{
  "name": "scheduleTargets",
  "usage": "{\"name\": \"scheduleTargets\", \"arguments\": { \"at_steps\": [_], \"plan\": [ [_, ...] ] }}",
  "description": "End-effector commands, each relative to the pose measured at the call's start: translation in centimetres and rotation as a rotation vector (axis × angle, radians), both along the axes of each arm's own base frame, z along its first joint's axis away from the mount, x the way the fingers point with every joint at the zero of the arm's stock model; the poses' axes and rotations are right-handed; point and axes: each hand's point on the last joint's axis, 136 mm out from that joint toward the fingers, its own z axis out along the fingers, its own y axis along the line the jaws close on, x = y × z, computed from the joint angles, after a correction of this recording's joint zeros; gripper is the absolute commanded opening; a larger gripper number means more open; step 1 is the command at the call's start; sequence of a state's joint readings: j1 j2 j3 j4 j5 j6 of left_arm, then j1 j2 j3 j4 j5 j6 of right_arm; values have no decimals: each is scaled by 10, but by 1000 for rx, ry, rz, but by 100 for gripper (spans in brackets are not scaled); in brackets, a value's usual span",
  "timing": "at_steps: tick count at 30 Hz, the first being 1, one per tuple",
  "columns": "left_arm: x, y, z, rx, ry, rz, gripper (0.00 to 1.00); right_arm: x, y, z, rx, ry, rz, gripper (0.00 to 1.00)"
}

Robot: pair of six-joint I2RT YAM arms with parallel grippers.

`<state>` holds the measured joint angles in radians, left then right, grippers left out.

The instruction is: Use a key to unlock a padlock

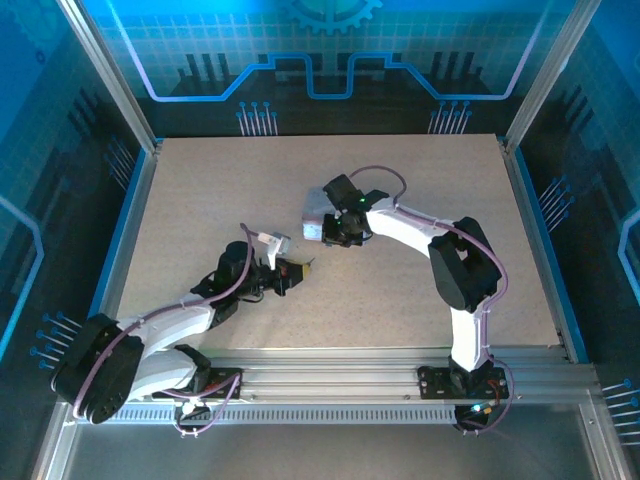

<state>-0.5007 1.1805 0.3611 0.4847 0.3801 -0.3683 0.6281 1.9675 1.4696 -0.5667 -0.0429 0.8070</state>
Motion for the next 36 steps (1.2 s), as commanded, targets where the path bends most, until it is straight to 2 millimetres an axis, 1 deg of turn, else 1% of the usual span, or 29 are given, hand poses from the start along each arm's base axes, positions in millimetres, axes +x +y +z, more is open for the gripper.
{"name": "scheduleTargets", "arguments": {
  "at_steps": [1,5,8,14,18,20,23,28,32,36],
  "plan": [
    [6,1,0,-14,-31,37,0,-6,13,15,106,30,35,5],
    [8,3,-5,-19,-21,57,0,-8,17,14,157,63,36,5],
    [11,3,-4,-24,-20,68,0,-8,17,14,209,92,19,5],
    [11,4,-7,-31,2,83,0,-5,20,22,259,102,21,6],
    [11,6,-14,-40,26,89,0,-4,16,22,272,105,2,5],
    [11,8,-18,-59,37,92,0,-2,12,23,293,105,-21,5],
    [13,10,-22,-91,42,108,0,2,12,24,352,123,-46,6],
    [17,9,-26,-104,10,107,0,9,16,35,402,126,-22,5],
    [18,5,-21,-105,-58,73,0,11,18,44,429,139,14,6],
    [20,2,-15,-106,-94,48,0,6,17,51,447,155,40,6]
  ]
}}
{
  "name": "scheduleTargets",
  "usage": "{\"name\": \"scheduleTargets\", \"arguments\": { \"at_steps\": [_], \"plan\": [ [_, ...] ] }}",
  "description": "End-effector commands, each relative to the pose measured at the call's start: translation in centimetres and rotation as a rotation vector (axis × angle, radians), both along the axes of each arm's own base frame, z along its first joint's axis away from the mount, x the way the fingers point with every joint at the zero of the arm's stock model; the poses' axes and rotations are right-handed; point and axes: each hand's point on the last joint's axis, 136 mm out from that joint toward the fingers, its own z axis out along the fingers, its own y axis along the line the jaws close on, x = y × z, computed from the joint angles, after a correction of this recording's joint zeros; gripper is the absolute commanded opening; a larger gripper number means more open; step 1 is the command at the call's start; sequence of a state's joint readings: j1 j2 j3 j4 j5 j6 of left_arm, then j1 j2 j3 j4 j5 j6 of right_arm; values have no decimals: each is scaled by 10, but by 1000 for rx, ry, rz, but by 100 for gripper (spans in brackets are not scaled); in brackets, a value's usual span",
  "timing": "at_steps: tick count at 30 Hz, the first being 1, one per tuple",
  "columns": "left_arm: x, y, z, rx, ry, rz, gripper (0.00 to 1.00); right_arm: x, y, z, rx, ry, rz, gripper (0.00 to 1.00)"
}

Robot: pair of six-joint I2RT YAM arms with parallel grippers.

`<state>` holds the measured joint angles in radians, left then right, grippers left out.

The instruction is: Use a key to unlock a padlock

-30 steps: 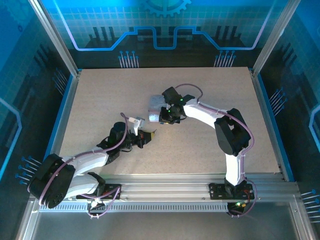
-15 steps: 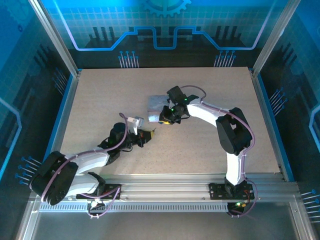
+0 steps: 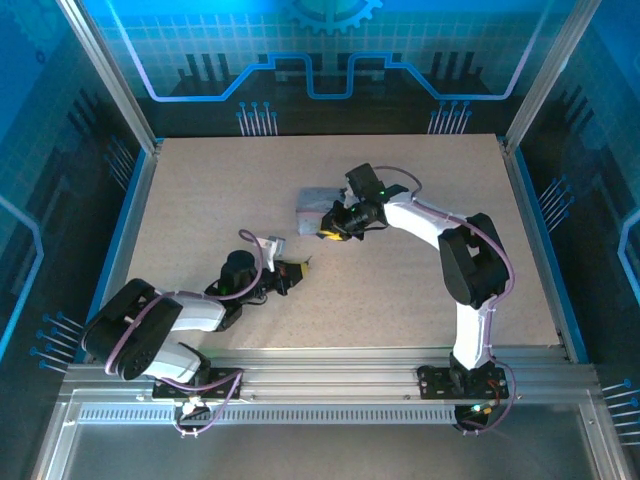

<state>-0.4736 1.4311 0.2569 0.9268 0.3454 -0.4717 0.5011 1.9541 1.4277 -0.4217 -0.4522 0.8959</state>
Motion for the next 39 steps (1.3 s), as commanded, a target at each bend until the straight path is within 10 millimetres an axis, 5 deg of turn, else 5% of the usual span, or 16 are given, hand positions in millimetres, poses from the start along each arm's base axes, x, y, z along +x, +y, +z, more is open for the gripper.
{"name": "scheduleTargets", "arguments": {
  "at_steps": [1,9,19,39],
  "plan": [
    [1,-6,16,-18,-100,-48,0,-5,3,25,74,0,52,6],
    [7,-6,20,-64,-116,-117,0,-8,-1,30,107,20,66,6],
    [29,-11,-1,-142,-99,-135,0,-12,-6,34,103,19,85,6],
    [47,-23,4,-183,-86,-163,0,-33,-10,38,141,43,93,6]
  ]
}}
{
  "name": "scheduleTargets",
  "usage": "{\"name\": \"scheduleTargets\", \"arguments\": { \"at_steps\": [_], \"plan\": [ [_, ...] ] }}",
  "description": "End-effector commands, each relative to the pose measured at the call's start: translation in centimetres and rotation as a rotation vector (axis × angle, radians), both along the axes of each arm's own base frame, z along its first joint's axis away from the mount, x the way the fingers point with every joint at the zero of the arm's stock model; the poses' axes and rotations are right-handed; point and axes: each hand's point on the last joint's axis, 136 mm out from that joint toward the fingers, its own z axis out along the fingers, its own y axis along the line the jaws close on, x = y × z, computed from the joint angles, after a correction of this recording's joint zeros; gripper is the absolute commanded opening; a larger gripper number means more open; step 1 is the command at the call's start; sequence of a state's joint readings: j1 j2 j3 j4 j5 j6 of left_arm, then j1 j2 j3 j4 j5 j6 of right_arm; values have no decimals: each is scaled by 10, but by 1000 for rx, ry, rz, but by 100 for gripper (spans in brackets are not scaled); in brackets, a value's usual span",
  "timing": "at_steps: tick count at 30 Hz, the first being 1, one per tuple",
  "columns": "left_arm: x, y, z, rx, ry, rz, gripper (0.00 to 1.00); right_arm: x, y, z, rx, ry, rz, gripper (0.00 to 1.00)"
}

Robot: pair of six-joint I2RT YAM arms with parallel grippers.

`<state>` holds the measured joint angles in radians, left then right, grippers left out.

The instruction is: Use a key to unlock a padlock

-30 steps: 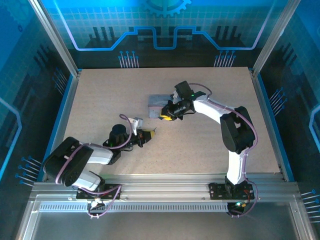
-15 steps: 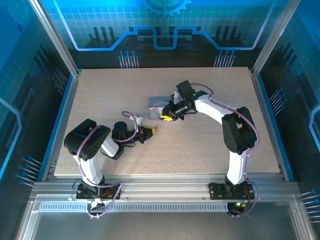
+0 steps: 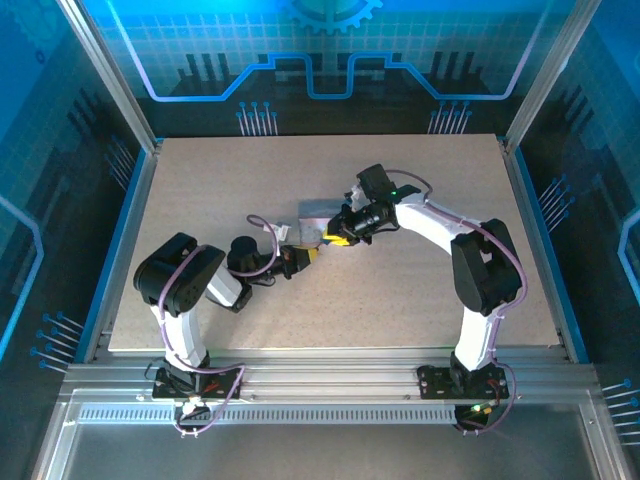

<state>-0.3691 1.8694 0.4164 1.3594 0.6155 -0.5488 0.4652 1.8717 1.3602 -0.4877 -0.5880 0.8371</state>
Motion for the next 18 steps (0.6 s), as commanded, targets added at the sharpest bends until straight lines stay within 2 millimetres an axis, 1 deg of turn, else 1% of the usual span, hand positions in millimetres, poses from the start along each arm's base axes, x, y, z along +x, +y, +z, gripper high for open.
{"name": "scheduleTargets", "arguments": {
  "at_steps": [1,10,18],
  "plan": [
    [5,-3,8,-21,-36,-19,0,-3,2,21,67,-15,17,6],
    [6,-4,6,-20,-34,-22,0,-4,4,22,76,-9,17,6],
    [4,-8,8,-19,-36,-44,0,-3,4,23,80,-11,16,6]
  ]
}}
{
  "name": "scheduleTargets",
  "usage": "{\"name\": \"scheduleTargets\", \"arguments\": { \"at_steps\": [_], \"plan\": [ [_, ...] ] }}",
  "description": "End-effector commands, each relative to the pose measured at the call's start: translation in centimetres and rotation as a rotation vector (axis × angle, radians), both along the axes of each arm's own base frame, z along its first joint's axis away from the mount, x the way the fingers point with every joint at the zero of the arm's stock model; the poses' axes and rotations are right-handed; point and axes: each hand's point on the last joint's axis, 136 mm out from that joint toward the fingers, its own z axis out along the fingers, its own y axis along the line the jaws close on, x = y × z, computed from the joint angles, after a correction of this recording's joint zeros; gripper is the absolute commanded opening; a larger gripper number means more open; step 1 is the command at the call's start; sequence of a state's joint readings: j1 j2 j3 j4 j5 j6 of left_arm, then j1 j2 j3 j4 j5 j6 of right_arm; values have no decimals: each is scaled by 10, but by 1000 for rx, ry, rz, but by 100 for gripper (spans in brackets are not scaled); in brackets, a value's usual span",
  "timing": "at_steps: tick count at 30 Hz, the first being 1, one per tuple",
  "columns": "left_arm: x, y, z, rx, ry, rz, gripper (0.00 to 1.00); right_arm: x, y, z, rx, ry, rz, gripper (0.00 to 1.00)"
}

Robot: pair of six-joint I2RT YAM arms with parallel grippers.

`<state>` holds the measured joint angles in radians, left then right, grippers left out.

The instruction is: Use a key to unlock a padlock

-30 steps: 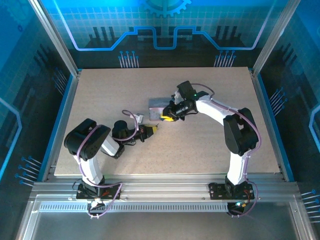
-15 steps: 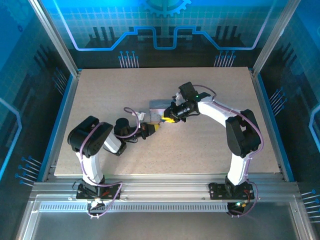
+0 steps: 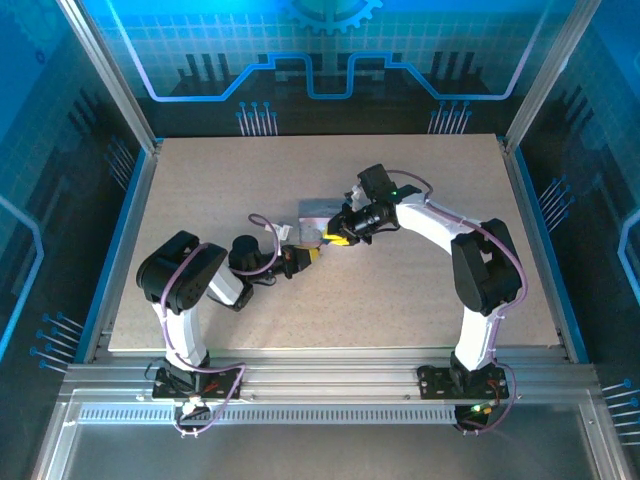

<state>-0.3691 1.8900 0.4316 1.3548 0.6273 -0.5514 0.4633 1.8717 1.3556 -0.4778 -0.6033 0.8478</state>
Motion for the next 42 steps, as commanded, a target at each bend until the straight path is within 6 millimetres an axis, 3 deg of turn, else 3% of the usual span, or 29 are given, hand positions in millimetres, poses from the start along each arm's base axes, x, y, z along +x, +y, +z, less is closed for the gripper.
{"name": "scheduleTargets", "arguments": {
  "at_steps": [1,19,34,42],
  "plan": [
    [2,-7,12,-20,-48,-37,0,-2,4,23,66,-22,18,6],
    [4,-14,18,-39,-53,-31,0,-5,4,23,72,-20,30,6],
    [6,-8,32,-81,-17,3,0,-14,-4,9,20,-4,63,4],
    [3,-11,42,-50,-65,48,0,-14,3,25,86,12,50,4]
  ]
}}
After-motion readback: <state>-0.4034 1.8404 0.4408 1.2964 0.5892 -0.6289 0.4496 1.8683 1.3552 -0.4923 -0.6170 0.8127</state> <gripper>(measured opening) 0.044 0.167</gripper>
